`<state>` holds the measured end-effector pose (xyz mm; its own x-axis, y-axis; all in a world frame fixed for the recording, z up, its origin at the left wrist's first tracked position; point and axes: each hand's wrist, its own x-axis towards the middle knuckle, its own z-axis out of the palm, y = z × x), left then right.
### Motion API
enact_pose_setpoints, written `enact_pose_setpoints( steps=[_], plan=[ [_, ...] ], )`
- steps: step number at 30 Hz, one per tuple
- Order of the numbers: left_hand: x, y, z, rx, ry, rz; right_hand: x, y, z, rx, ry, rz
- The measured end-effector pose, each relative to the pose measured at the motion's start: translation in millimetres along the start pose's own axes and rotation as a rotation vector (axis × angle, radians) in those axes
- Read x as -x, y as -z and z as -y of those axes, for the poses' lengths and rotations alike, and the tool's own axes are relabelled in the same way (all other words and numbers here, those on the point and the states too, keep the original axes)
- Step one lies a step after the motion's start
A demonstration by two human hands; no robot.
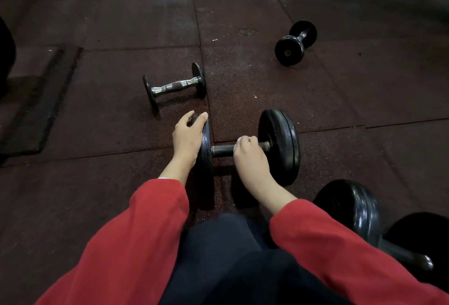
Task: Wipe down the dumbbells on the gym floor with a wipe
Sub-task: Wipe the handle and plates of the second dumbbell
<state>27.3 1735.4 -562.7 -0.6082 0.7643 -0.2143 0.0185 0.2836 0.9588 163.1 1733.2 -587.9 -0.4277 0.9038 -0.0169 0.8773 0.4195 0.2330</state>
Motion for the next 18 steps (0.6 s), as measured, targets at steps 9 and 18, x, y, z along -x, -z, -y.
enact_pose_setpoints(
  steps=[9, 18],
  plan=[
    [0.6, 0.7, 1.6, 0.004, 0.000, 0.014, 6.8, 7.2, -3.6, 0.022, -0.252, 0.037],
    [0.6, 1.5, 2.1, 0.003, 0.001, 0.020, -22.0, 10.4, -16.5, 0.069, -0.042, 0.081]
  ],
)
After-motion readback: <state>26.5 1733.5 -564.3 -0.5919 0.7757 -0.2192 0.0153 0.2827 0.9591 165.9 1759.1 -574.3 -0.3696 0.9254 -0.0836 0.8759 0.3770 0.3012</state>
